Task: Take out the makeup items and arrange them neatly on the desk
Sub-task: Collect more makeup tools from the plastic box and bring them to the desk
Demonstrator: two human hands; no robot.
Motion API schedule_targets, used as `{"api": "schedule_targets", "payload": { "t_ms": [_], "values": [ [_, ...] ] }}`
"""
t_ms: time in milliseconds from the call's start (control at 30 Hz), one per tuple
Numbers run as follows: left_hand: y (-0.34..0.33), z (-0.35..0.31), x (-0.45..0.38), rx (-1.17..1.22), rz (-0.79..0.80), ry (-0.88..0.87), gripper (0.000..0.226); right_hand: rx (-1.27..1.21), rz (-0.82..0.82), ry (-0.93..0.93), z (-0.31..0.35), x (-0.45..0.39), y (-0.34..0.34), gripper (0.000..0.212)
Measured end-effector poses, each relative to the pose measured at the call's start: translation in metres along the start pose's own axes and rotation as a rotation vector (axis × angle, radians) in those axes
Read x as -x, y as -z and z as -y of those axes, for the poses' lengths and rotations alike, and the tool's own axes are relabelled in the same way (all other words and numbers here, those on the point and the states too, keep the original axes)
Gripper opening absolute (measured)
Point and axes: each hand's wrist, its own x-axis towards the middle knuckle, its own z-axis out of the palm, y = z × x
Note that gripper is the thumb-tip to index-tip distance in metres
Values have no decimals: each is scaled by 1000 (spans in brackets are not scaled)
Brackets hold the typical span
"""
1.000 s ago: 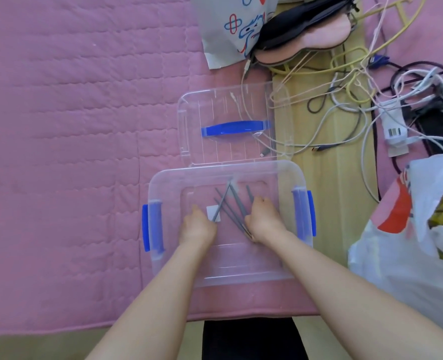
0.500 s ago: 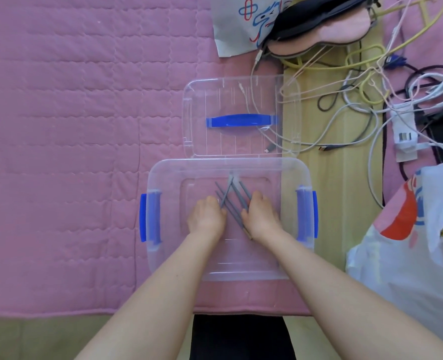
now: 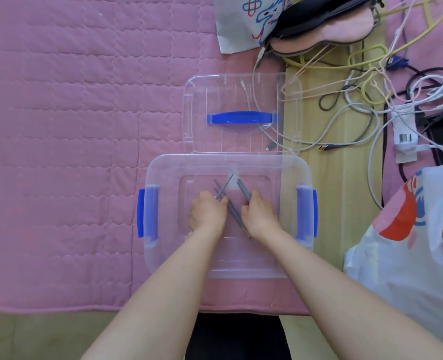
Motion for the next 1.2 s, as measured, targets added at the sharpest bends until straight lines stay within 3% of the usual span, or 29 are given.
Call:
{"api": "schedule_targets", "payload": {
  "t_ms": [233,667,867,1067,1200],
  "values": [
    [-7,-9,6,35,-5,3,25,43,10,25,-1,5,-3,34],
    [-11,-3,10,123,-40,51,34,10,19,4,-6,4,-8,22],
    [-16,-10,13,106,-55,70,27,-51,36,-26,-3,0,-7,28],
    [-19,-14,21,-62,-123,-35,24,-63,29,5,-6,10,-3,29],
    [-21,-23,23,25,-129,38,22,-79,15,59,-6,18,0,31]
  ]
}}
